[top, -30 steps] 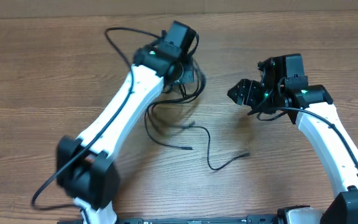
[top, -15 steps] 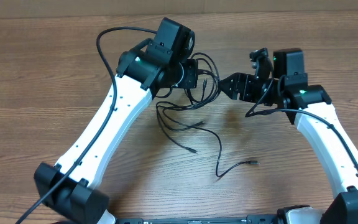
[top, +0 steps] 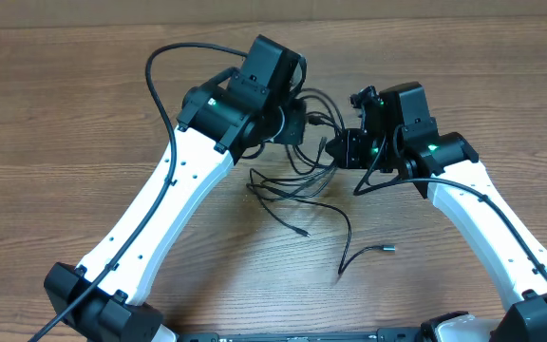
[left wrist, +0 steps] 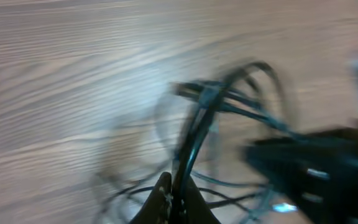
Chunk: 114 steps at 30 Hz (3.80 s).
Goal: Untangle cables
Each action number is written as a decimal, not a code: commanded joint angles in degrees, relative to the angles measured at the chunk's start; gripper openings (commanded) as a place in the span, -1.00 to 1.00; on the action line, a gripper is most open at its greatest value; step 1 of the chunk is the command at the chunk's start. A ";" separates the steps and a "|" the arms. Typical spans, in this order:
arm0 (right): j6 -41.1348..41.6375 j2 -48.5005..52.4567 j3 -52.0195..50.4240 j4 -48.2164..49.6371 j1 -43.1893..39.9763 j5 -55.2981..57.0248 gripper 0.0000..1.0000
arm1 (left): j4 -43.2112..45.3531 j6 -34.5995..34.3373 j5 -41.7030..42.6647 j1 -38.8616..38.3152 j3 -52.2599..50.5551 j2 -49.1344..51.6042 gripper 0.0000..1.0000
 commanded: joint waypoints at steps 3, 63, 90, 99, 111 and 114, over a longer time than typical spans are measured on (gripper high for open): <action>4.31 -0.26 1.01 -5.51 -4.57 13.77 -0.70 | -1.97 -5.14 -19.43 3.37 0.90 -2.05 -0.92; 12.68 14.14 0.24 15.45 6.03 -0.02 0.44 | 14.19 7.13 -5.75 6.38 0.94 -17.81 -0.92; 3.50 16.81 0.24 11.74 8.26 -1.64 0.40 | -0.07 0.85 -16.20 7.63 0.94 2.08 -0.45; 2.05 16.81 0.24 19.17 8.26 3.37 0.36 | -0.55 -1.14 -4.68 7.54 -0.31 2.51 -0.40; 0.79 17.44 -3.65 22.53 8.66 3.39 0.24 | 2.64 -8.02 -4.20 7.52 -9.79 2.51 -0.10; -0.57 17.44 -4.85 25.29 8.72 3.37 0.06 | 3.67 -8.13 -4.20 7.52 -12.48 2.51 -0.03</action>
